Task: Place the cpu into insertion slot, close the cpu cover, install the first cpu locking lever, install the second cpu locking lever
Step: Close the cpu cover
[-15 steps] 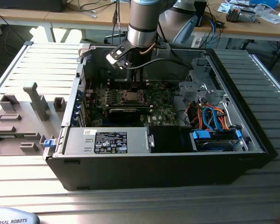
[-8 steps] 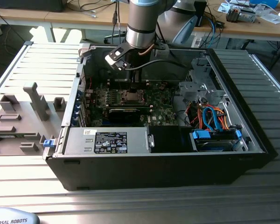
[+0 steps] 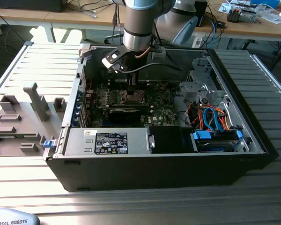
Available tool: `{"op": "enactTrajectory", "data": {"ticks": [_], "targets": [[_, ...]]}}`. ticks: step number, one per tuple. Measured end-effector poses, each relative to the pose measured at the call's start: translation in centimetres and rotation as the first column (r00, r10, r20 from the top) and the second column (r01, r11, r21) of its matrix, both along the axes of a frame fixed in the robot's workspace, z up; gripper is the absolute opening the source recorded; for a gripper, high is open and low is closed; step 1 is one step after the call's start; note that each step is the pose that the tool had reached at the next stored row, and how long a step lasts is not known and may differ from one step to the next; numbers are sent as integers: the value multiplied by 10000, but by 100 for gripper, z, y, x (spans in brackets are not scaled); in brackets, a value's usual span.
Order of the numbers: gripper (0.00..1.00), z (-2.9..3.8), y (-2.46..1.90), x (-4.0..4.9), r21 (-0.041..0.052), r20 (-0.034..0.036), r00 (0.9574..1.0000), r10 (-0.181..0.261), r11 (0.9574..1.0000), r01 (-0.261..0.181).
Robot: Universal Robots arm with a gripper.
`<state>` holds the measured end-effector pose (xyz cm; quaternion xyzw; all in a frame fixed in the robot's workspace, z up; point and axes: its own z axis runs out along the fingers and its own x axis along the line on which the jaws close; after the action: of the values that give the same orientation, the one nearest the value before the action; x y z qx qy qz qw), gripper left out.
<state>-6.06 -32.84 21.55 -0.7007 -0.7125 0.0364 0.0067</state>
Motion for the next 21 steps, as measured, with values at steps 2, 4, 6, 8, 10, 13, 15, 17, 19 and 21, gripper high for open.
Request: {"op": "enactTrajectory", "data": {"ticks": [2,4,6,8,10,13,15,17,19,21], "targets": [[11,-19,0,-31,-1,0,10000,0,10000,0],[11,-51,0,-68,-1,0,10000,-1,10000,1],[11,-76,0,-89,-1,0,10000,0,10000,0],[11,-93,0,-106,-2,-1,10000,0,10000,0],[11,-101,-1,-115,-8,-4,10000,0,10000,0],[11,-113,-2,-117,-6,-4,10000,2,10000,-2],[11,-116,-2,-114,-3,-4,10000,-1,10000,1],[11,-116,-2,-81,-4,-1,10000,-1,10000,1],[11,-116,-2,-29,-3,-3,10000,-1,10000,1],[11,-116,-2,82,-2,-10,10000,0,10000,0]]}}
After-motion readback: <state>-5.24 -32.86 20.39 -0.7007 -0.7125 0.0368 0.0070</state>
